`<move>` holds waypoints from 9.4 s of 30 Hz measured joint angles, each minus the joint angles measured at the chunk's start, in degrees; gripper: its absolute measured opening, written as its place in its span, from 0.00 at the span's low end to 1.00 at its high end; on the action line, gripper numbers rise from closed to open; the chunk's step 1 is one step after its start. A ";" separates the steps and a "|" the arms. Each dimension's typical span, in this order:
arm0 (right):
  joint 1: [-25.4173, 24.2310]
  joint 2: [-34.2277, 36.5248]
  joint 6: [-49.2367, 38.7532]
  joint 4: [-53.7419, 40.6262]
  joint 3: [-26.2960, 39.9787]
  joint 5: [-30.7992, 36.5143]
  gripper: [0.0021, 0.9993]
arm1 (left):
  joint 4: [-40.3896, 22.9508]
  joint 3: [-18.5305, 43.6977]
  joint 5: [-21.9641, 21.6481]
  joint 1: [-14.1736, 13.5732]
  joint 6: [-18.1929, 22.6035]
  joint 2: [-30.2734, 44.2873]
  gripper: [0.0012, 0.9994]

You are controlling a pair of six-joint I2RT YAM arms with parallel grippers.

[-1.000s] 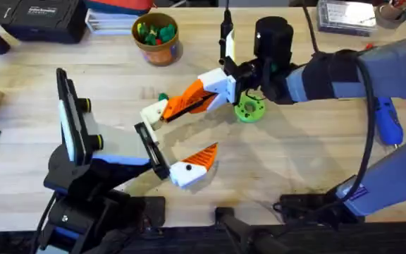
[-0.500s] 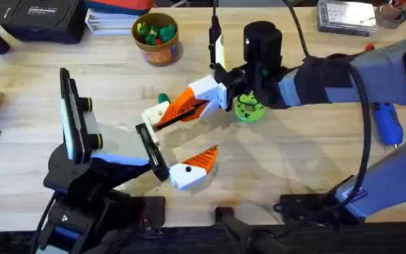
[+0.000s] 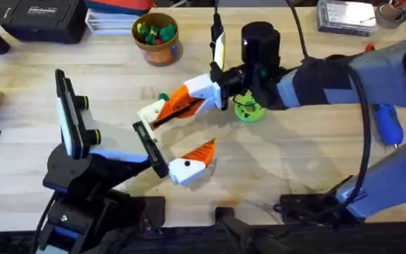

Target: Pick up the gripper from the table and insert it into the empty holder that is missing its gripper. Then pick up a screw, insert it into the mounting hole, and use the screwdriver to tighten it. Finally, clean up the table by picking up the vegetable and placing it into the bucket.

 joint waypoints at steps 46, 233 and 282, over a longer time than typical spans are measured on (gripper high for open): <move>0.70 -0.07 0.39 6.17 0.02 4.64 0.73 | -0.18 0.00 5.89 -1.33 2.32 -0.09 0.99; 23.15 -8.39 -72.08 -106.47 51.06 63.53 0.00 | -0.35 0.00 7.11 -1.33 1.86 -0.04 0.99; 26.47 -6.91 -72.91 -106.52 51.63 70.31 0.00 | -0.39 0.00 7.04 -1.33 1.20 -0.02 0.99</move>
